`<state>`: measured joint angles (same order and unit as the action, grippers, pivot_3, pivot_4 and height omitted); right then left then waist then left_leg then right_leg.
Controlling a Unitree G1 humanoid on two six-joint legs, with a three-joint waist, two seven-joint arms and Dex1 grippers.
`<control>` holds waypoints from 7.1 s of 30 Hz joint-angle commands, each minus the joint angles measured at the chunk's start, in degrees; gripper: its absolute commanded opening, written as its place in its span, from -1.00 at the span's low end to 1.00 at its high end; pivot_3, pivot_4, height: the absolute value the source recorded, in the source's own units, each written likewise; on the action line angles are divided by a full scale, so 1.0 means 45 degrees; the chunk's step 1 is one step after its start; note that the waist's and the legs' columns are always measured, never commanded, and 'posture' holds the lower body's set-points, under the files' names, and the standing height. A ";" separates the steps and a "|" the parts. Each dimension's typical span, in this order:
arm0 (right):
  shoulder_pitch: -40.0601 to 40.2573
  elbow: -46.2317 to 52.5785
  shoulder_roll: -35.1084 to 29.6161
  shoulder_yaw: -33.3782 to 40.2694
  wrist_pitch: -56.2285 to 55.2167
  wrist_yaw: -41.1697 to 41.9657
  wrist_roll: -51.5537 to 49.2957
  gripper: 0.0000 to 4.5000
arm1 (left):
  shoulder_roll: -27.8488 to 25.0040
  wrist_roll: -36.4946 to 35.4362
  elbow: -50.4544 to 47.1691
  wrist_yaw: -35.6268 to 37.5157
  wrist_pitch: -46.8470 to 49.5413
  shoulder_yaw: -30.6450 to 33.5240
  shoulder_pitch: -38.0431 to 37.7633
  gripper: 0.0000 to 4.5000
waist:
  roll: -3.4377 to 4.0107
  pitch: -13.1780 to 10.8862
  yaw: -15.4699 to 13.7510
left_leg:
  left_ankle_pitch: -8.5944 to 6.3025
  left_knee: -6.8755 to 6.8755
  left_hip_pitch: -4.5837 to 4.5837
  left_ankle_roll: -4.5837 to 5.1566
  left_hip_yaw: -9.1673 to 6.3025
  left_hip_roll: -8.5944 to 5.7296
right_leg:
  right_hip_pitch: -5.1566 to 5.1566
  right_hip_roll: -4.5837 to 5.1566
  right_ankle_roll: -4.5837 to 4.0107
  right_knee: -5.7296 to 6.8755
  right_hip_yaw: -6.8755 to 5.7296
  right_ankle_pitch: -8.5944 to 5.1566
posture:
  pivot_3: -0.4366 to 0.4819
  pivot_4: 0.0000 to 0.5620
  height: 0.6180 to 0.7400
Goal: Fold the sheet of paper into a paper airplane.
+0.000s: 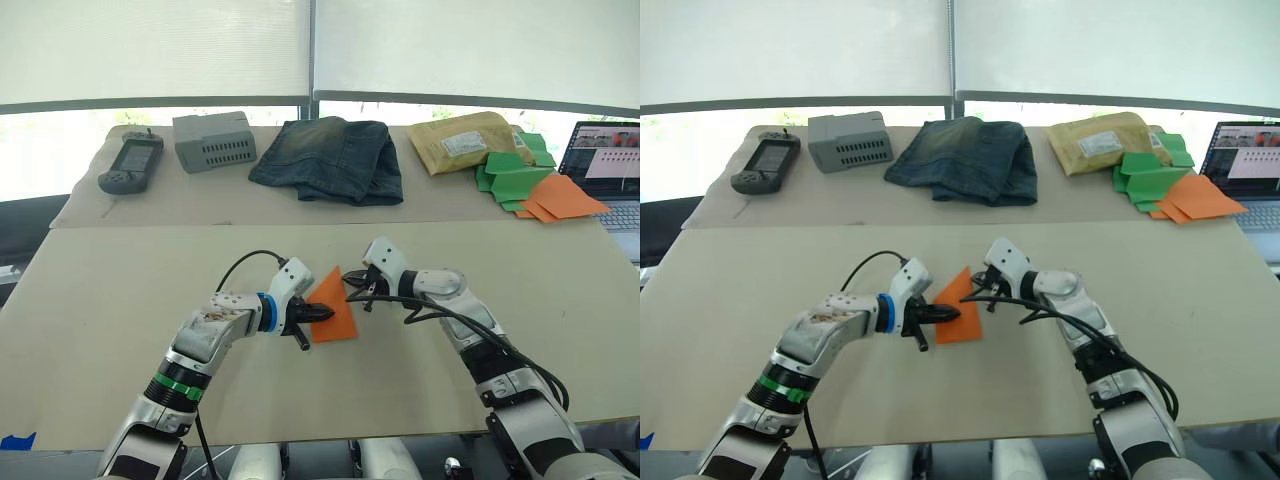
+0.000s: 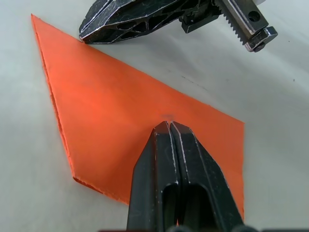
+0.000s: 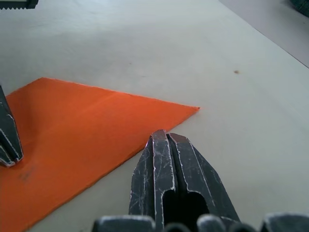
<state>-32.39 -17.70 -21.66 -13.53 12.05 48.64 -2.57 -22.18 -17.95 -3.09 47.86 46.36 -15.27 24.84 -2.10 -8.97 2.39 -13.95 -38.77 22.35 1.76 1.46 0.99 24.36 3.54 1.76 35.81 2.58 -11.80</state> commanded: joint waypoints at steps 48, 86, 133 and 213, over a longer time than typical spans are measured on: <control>0.3101 0.4416 -0.1189 -0.1594 0.3675 0.0208 -0.0325 -1.00 | 0.3087 0.3186 1.2334 0.0920 -0.8163 0.0452 0.6506 -0.97 | -0.0015 -0.0005 -0.0325 | -0.0015 0.0000 0.0034 -0.0007 0.0022 -0.0029 | -0.0005 -0.0022 0.0033 -0.0062 -0.0033 -0.0020 | -0.05 -0.47 0.70; 0.2303 0.6764 -0.1770 -0.0265 0.3662 0.0609 -0.1325 -1.00 | -0.2465 -0.0590 -0.0283 0.3829 -0.2581 0.2171 -0.1865 -0.97 | -0.0001 0.0008 -0.0352 | -0.0017 0.0003 0.0027 -0.0011 -0.0006 0.0022 | 0.0039 -0.0004 -0.0012 -0.0003 -0.0032 -0.0051 | -0.05 -0.47 0.70; 0.5819 1.2420 -0.5148 0.3597 0.6229 -0.1768 -0.2946 0.47 | 0.1002 -0.4055 0.6678 -0.2354 0.9487 0.3947 0.7090 0.11 | -0.0072 -0.0041 -0.0344 | -0.0007 -0.0064 0.0192 -0.0020 -0.0019 -0.0040 | 0.0164 -0.0027 0.0043 0.0015 -0.0022 -0.0013 | -0.05 -0.47 0.70; -0.1111 0.0906 0.4745 0.0458 0.2614 -0.4499 -0.2140 -0.05 | -0.8338 -0.9382 -0.3859 -0.3514 0.3155 0.6978 -0.4361 1.00 | -0.0168 -0.0126 -0.0041 | 0.0239 0.0129 0.0208 -0.0228 -0.0065 -0.0071 | 0.0262 0.0091 -0.0171 0.0033 -0.0130 0.0150 | -0.05 -0.47 0.70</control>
<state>-36.28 -13.64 -0.34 -12.05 26.59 27.21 -12.37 -59.64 -60.16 -20.13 30.25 60.45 15.42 4.79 -2.85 -9.54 2.21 -12.88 -38.17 23.28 0.73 1.14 0.72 25.55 3.88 0.97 35.95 2.00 -11.13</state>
